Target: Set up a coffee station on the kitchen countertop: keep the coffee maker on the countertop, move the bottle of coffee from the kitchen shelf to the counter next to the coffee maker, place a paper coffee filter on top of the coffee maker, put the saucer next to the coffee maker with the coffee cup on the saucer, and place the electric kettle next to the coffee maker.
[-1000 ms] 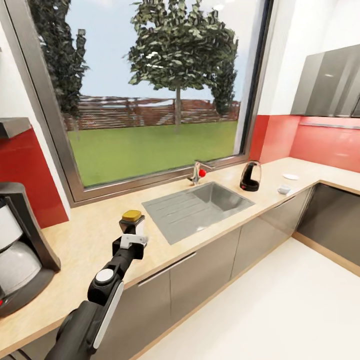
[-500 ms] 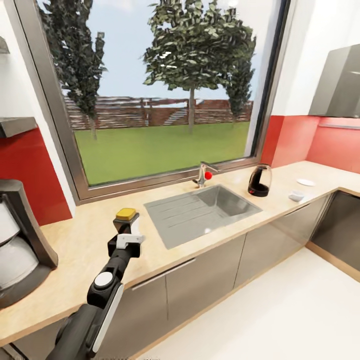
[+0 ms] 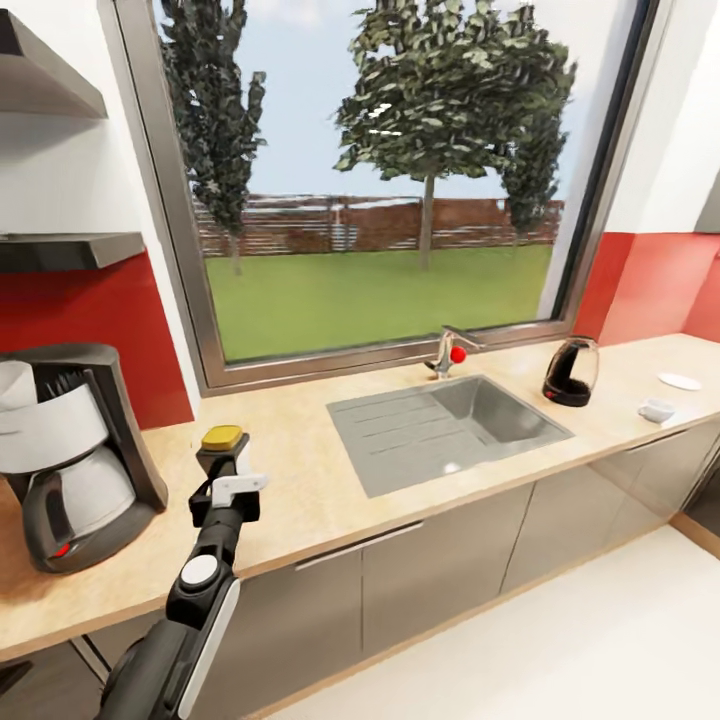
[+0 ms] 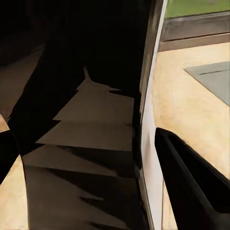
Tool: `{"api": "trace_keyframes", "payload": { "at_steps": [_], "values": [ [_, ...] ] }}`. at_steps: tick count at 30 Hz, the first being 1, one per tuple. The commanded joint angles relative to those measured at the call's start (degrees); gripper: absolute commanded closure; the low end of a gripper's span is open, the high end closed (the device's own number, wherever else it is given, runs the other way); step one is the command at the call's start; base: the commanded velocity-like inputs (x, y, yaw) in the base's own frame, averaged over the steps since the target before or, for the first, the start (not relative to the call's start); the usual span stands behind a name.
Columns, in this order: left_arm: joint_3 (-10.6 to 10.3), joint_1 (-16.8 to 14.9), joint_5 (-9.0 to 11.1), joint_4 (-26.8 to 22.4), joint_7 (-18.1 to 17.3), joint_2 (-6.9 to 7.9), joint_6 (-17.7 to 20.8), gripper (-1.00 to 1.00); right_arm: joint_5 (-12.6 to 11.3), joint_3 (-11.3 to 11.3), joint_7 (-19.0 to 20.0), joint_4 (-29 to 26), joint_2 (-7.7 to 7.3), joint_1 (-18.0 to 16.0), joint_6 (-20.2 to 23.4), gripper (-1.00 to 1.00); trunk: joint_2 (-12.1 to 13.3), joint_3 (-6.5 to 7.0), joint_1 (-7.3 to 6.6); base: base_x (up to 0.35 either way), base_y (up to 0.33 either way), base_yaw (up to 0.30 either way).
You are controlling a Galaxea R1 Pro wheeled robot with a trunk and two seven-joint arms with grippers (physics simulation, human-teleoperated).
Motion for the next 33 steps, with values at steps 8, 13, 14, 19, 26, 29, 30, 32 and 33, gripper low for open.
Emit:
{"api": "trace_keyframes", "payload": {
  "at_steps": [8, 13, 14, 19, 26, 29, 30, 32, 33],
  "values": [
    [-0.5, 0.3, -0.1, 0.3, 3.8, -0.17, 0.5, 1.0, 0.6, -0.5, -0.2, 0.0, 0.0, 0.0, -0.2, -1.0, -0.1, -0.13, 0.04, 0.131, -0.03, 0.244],
    [-0.4, 0.3, -0.1, 0.8, 5.0, -0.18, 0.5, 1.0, 0.6, -0.5, -0.2, 0.0, 0.0, 0.0, -0.2, -1.0, -0.1, -0.13, 0.04, 0.259, -0.148, 0.013],
    [-0.4, 0.3, -0.1, 1.3, 6.0, -0.22, 0.4, 1.0, 0.6, -0.5, -0.2, 0.0, 0.0, 0.0, -0.2, -1.0, -0.1, -0.13, 0.04, 0.112, -0.048, 0.018],
    [-0.4, 0.3, -0.2, 2.2, 8.3, -0.33, 0.4, 1.0, 0.6, -0.5, -0.2, 0.0, 0.0, -0.1, -0.2, -1.0, -0.1, -0.13, 0.04, 0.041, -0.018, 0.146],
    [-0.1, 0.3, -0.1, 2.5, 11.1, -0.09, 0.4, 1.0, 0.6, -0.5, -0.2, 0.0, 0.0, 0.0, -0.2, -1.0, -0.1, -0.13, 0.04, 0.003, -0.001, 0.24],
    [-0.3, 0.2, 0.0, 2.5, 11.6, -0.08, 0.4, 1.0, 0.7, -0.4, -0.2, 0.0, -0.02, 0.0, -0.1, -1.0, -0.1, -0.13, 0.04, 0.0, 0.0, 0.034],
    [-0.4, 0.2, 0.0, 2.5, 11.6, -0.08, 0.4, 1.0, 0.8, -0.4, -0.3, 0.0, -0.07, 0.0, -0.1, -1.0, -0.1, -0.13, 0.04, 0.0, 0.0, 0.004],
    [-0.5, 0.2, 0.0, 2.5, 11.7, -0.09, 0.4, 1.0, 0.8, -0.4, -0.3, 0.0, -0.02, 0.0, -0.1, -1.0, -0.1, -0.13, 0.04, 0.0, 0.0, 0.002],
    [-0.5, 0.2, 0.0, 2.5, 11.7, -0.09, 0.4, 1.0, 0.8, -0.4, -0.3, 0.0, -0.02, 0.0, -0.1, -1.0, -0.1, -0.13, 0.04, 0.0, 0.0, 0.001]
  ]
}}
